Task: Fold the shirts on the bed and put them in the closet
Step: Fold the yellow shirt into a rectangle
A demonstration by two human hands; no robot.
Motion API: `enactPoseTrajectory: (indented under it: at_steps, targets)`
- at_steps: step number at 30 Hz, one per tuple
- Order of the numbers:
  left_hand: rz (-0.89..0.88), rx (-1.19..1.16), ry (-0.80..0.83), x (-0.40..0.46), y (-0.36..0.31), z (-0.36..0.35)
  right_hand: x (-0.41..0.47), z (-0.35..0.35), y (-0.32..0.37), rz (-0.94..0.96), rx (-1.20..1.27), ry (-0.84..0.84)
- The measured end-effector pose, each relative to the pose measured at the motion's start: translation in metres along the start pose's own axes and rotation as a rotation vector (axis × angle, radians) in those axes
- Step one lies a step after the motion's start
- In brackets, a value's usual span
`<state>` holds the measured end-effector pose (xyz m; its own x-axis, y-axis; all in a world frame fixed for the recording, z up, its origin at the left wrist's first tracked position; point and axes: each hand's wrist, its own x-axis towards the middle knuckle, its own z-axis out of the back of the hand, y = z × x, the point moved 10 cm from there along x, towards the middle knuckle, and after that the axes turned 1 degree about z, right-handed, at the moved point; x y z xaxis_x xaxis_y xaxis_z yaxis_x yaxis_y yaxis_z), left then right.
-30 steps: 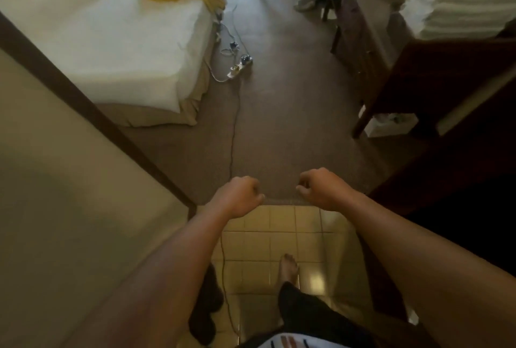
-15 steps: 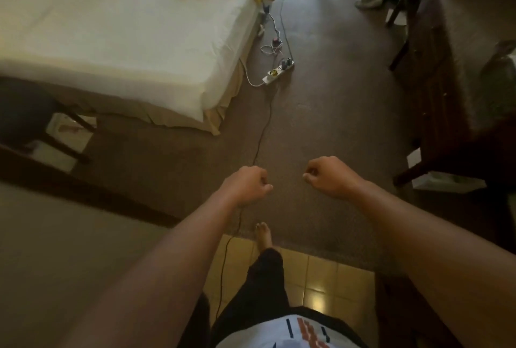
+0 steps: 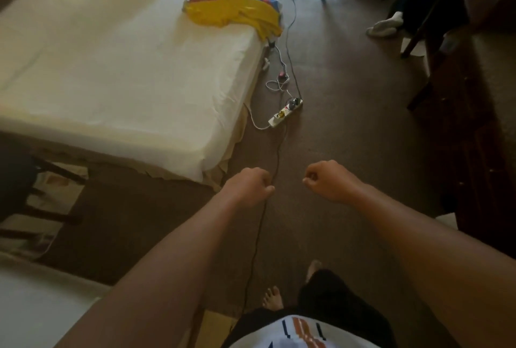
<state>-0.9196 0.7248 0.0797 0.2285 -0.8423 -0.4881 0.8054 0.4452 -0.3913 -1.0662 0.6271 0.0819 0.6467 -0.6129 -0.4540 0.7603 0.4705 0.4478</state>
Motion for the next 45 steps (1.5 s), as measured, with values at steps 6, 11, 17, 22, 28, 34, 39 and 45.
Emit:
enactPoseTrajectory:
  at_steps: [6, 11, 17, 22, 28, 34, 39, 45]
  targets:
    - [0.056, -0.006, -0.008, 0.116, 0.017, 0.058, 0.129, 0.058, -0.011, 0.046, -0.017, 0.035]
    - [0.156, -0.101, -0.061, 0.199, 0.023, 0.119, 0.231, 0.115, -0.007, 0.095, -0.083, 0.12]
    - [0.197, -0.211, -0.122, 0.281, 0.035, 0.184, 0.341, 0.186, 0.022, 0.181, -0.158, 0.126]
    - [0.266, -0.248, -0.144, 0.364, 0.083, 0.241, 0.453, 0.227, 0.058, 0.22, -0.173, 0.127]
    - [0.275, -0.26, -0.17, 0.457, 0.139, 0.319, 0.58, 0.256, 0.1, 0.248, -0.188, 0.131]
    - [0.301, -0.197, -0.138, 0.541, 0.206, 0.412, 0.701, 0.291, 0.161, 0.28, -0.252, 0.155]
    - [0.313, -0.162, -0.17, 0.588, 0.244, 0.479, 0.773, 0.32, 0.214, 0.36, -0.359, 0.154]
    - [0.377, -0.213, -0.19, 0.637, 0.296, 0.532, 0.863, 0.339, 0.256, 0.405, -0.407, 0.153]
